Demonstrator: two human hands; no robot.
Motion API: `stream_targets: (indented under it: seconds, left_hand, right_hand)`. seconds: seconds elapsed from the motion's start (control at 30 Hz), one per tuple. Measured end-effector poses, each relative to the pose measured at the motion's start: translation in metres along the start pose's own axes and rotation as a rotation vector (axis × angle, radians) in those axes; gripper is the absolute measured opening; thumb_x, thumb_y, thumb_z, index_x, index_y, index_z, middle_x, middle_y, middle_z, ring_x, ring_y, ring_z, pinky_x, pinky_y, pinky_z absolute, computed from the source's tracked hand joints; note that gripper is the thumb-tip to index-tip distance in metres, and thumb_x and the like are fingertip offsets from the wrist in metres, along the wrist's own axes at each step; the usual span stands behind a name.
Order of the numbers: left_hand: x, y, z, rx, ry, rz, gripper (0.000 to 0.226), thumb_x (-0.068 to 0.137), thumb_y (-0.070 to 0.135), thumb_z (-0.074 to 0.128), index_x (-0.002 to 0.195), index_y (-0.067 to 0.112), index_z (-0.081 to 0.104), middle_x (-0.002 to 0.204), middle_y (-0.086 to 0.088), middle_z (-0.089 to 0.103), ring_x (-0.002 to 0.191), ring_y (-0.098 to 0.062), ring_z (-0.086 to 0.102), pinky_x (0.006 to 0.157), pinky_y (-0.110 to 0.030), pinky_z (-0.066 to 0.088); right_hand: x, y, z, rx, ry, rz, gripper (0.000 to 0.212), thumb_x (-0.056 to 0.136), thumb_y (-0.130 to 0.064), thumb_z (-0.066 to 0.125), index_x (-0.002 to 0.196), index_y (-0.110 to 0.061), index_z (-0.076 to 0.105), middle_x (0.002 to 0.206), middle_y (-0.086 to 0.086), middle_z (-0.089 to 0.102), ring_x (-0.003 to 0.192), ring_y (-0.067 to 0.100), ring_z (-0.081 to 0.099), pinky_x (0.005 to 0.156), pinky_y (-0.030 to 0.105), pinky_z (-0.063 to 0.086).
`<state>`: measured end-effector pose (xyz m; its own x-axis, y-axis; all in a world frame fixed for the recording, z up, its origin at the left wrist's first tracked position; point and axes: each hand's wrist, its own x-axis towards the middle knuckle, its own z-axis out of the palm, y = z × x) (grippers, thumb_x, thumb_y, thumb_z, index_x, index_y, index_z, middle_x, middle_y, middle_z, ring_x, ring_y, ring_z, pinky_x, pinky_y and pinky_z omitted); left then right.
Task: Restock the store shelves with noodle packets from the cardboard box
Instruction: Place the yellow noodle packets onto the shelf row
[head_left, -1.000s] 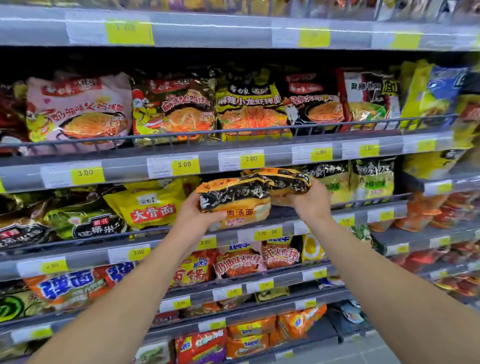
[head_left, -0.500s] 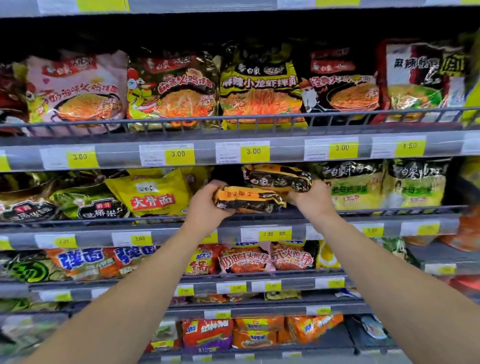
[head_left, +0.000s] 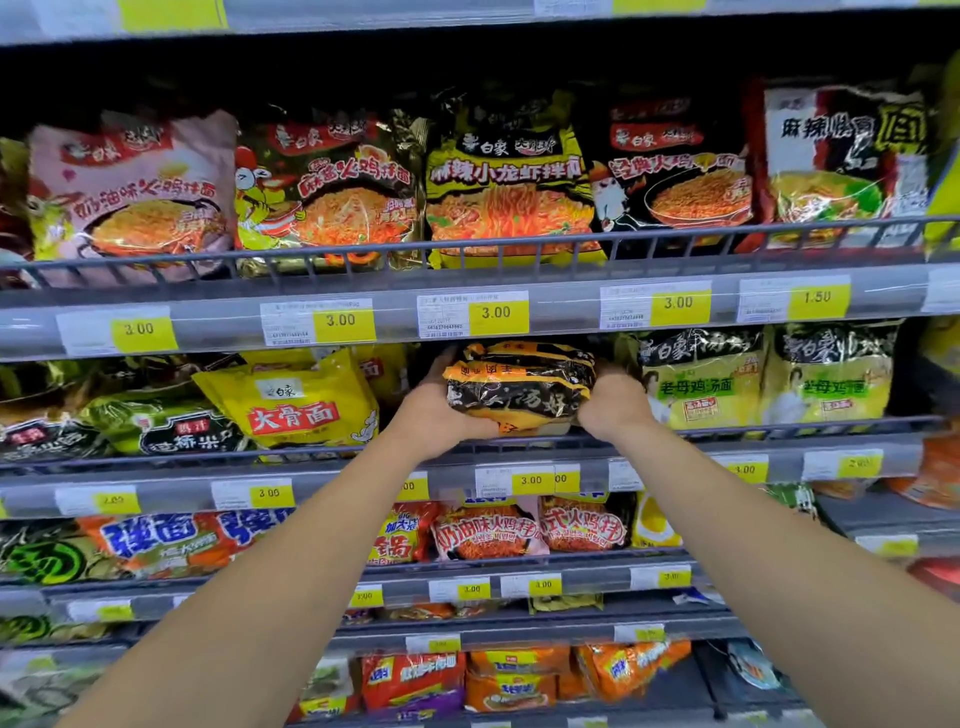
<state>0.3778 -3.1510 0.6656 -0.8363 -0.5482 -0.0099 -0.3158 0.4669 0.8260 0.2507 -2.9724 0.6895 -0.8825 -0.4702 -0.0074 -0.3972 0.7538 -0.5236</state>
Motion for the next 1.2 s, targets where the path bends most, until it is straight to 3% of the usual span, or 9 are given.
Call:
stream_targets:
  seconds: [0.2,0.37,0.5,0.57,0.63,0.73,0.87,1.0,1.2]
  left_hand:
    - [0.004,0.003,0.008,-0.118,-0.016,-0.050,0.085,0.058,0.020,0.092,0.133,0.010,0.053,0.098,0.009,0.072,0.094,-0.011,0.067,0.082,-0.026,0.053]
    - [0.005,0.008,0.007,0.000,0.022,-0.104,0.058,0.066,0.034,0.087,0.112,0.010,0.061,0.090,0.006,0.067,0.080,-0.008,0.059,0.064,-0.019,0.044]
    - [0.014,0.012,0.021,0.017,0.073,-0.071,0.078,0.060,0.046,0.087,0.125,0.018,0.053,0.111,-0.001,0.067,0.102,-0.022,0.064,0.082,-0.029,0.051]
    - [0.018,0.018,0.031,-0.019,0.108,-0.007,0.080,0.060,0.041,0.089,0.125,0.022,0.047,0.110,0.001,0.068,0.103,-0.021,0.065,0.089,-0.035,0.054]
    - [0.024,0.025,0.041,-0.034,0.126,0.029,0.082,0.060,0.036,0.089,0.127,0.022,0.045,0.114,0.000,0.067,0.105,-0.020,0.064,0.093,-0.036,0.053]
    - [0.034,0.037,0.049,-0.041,0.084,0.001,0.084,0.061,0.033,0.089,0.133,0.021,0.046,0.122,0.000,0.063,0.111,-0.019,0.061,0.097,-0.033,0.050]
    - [0.041,0.040,0.051,-0.100,0.030,0.002,0.071,0.062,0.028,0.089,0.123,0.018,0.053,0.120,-0.002,0.065,0.106,-0.018,0.063,0.092,-0.032,0.052]
    - [0.043,0.025,0.039,-0.094,0.061,-0.020,0.083,0.067,0.021,0.086,0.138,0.017,0.043,0.125,0.001,0.057,0.110,-0.018,0.057,0.091,-0.032,0.050]
    - [0.057,0.030,0.055,-0.031,0.073,0.005,0.038,0.077,0.018,0.078,0.108,0.016,0.055,0.112,-0.005,0.066,0.097,-0.022,0.062,0.083,-0.031,0.052]
  right_hand:
    - [-0.001,0.011,-0.003,0.355,-0.017,-0.034,0.039,0.091,0.003,0.048,0.125,-0.011,0.058,0.108,0.015,0.062,0.088,0.028,0.052,0.070,0.027,0.040]
    - [-0.009,0.016,-0.001,0.231,-0.042,-0.047,0.026,0.084,0.001,0.059,0.101,-0.011,0.044,0.072,0.006,0.049,0.062,0.021,0.047,0.045,0.024,0.031]
    - [-0.032,0.023,0.017,0.314,0.310,-0.119,0.037,0.079,-0.007,0.069,0.105,-0.014,0.043,0.098,0.004,0.047,0.080,0.021,0.052,0.064,0.031,0.044]
    - [-0.039,0.028,0.024,0.297,0.428,-0.256,0.024,0.081,-0.009,0.063,0.096,-0.018,0.046,0.088,0.000,0.053,0.077,0.017,0.053,0.075,0.039,0.050]
    - [-0.041,0.033,0.027,0.174,0.330,-0.386,0.012,0.083,-0.013,0.057,0.094,-0.019,0.054,0.086,-0.003,0.057,0.082,0.017,0.055,0.076,0.040,0.051]
    - [-0.034,0.035,0.026,-0.005,0.144,-0.430,0.033,0.087,-0.017,0.054,0.120,-0.019,0.059,0.113,0.002,0.058,0.108,0.020,0.053,0.090,0.036,0.047]
    - [-0.021,0.035,0.021,-0.085,0.124,-0.382,0.046,0.091,-0.020,0.050,0.137,-0.019,0.049,0.128,0.008,0.054,0.115,0.027,0.054,0.095,0.039,0.048]
    - [-0.016,0.035,0.021,-0.125,0.103,-0.394,0.049,0.096,-0.025,0.047,0.144,-0.019,0.043,0.128,0.011,0.054,0.112,0.029,0.055,0.089,0.035,0.046]
    - [-0.003,0.039,0.021,-0.154,0.067,-0.378,0.049,0.095,-0.028,0.045,0.143,-0.019,0.045,0.122,0.015,0.058,0.110,0.030,0.056,0.086,0.035,0.049]
